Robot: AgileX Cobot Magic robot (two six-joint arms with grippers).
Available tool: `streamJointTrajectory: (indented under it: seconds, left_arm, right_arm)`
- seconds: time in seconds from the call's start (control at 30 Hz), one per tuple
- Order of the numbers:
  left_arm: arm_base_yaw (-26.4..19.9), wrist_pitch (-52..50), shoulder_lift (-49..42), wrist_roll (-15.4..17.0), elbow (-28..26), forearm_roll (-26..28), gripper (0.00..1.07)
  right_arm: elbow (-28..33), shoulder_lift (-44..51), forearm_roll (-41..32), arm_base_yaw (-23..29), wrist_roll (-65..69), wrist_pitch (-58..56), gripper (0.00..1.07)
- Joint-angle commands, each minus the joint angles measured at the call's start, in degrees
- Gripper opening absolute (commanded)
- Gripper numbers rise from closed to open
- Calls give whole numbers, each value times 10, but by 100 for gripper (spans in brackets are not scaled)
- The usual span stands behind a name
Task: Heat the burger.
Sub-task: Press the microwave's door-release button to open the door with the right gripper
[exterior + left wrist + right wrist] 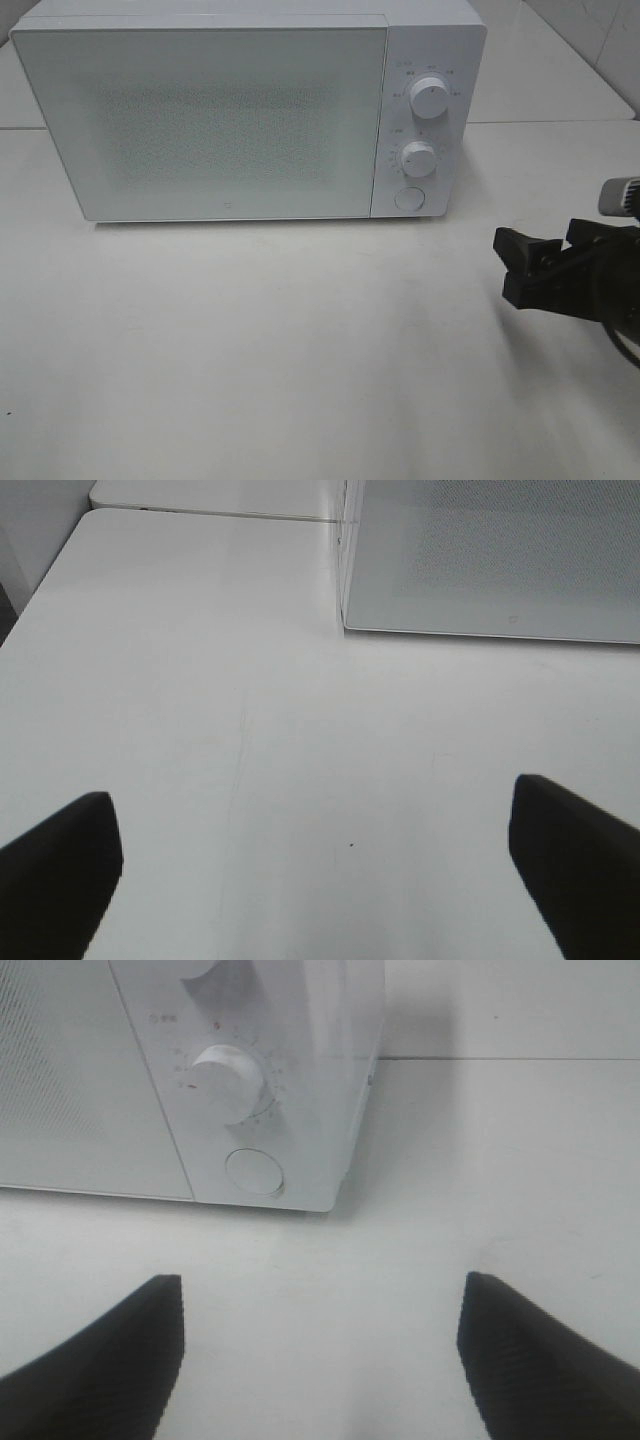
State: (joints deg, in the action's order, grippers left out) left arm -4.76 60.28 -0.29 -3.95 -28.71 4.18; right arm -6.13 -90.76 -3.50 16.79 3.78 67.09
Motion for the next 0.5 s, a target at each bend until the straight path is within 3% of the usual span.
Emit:
streamJointTrajectory:
  seconds: [0.03, 0.2, 0.37, 0.5]
  left_arm:
    - [-1, -8, -11, 2, 2, 3, 98]
    - [-1, -8, -11, 2, 2, 3, 98]
    - [-1, -8, -11, 2, 2, 3, 98]
    - [-1, -8, -11, 2, 2, 3, 98]
  right_arm:
    - [2, -25, -49, 41, -22, 42, 75]
    - [-6, -68, -206, 147, -25, 78, 75]
    - [-34, -81, -279, 218, -60, 74, 75]
    - [-54, -81, -313, 240, -80, 69, 75]
